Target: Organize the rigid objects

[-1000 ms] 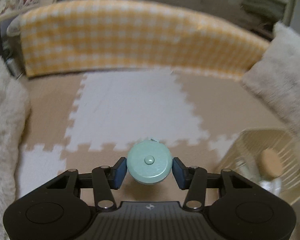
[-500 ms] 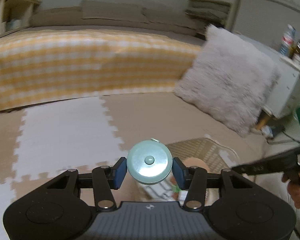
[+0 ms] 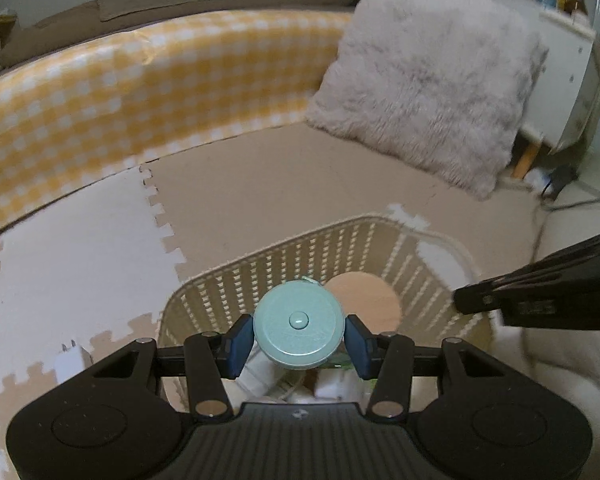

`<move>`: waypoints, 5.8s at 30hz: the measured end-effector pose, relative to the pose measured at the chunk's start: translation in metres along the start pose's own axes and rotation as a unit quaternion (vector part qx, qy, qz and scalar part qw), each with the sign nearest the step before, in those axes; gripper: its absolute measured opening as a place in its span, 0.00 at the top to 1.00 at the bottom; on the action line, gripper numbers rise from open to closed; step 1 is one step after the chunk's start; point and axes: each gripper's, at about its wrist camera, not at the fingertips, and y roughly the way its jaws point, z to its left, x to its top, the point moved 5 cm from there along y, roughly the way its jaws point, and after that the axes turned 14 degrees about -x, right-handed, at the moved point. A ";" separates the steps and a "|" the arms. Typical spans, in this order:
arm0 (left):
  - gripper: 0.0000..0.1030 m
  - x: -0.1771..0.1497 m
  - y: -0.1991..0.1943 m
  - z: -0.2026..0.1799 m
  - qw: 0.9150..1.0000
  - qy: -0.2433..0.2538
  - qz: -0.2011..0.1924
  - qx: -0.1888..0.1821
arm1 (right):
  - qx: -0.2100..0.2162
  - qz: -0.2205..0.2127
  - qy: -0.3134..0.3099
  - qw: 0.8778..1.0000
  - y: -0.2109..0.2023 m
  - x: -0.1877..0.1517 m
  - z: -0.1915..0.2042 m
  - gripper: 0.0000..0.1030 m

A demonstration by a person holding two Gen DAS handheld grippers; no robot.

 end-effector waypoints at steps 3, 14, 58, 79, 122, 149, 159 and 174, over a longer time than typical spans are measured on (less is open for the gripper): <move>0.51 0.000 0.010 0.005 0.999 0.018 0.017 0.028 | 0.002 0.000 0.001 1.000 0.000 0.001 -0.001 0.95; 0.50 -0.002 0.021 0.018 0.999 0.013 0.030 0.035 | 0.002 0.001 0.002 1.000 0.000 0.001 -0.001 0.95; 0.00 0.034 -0.107 0.049 0.992 -0.060 -0.111 0.019 | -0.001 0.000 -0.004 1.000 0.001 0.001 -0.002 0.95; 0.22 -0.039 -0.036 0.171 0.967 -0.230 -0.045 0.097 | -0.004 -0.001 -0.009 1.000 0.001 0.001 -0.001 0.95; 0.65 0.038 -0.049 0.016 0.984 -0.096 -0.064 -0.136 | 0.000 0.000 -0.008 1.000 0.001 0.001 -0.001 0.95; 0.37 -0.001 -0.005 -0.031 0.986 -0.046 0.022 -0.160 | 0.007 0.004 0.001 1.000 0.002 0.001 -0.004 0.95; 0.21 0.007 -0.062 -0.027 0.993 -0.040 -0.008 -0.110 | 0.007 -0.058 0.049 0.997 -0.050 0.003 -0.014 0.79; 0.07 -0.010 -0.214 -0.025 0.990 -0.070 -0.125 -0.015 | -0.003 -0.190 0.015 0.982 -0.182 -0.049 -0.002 0.21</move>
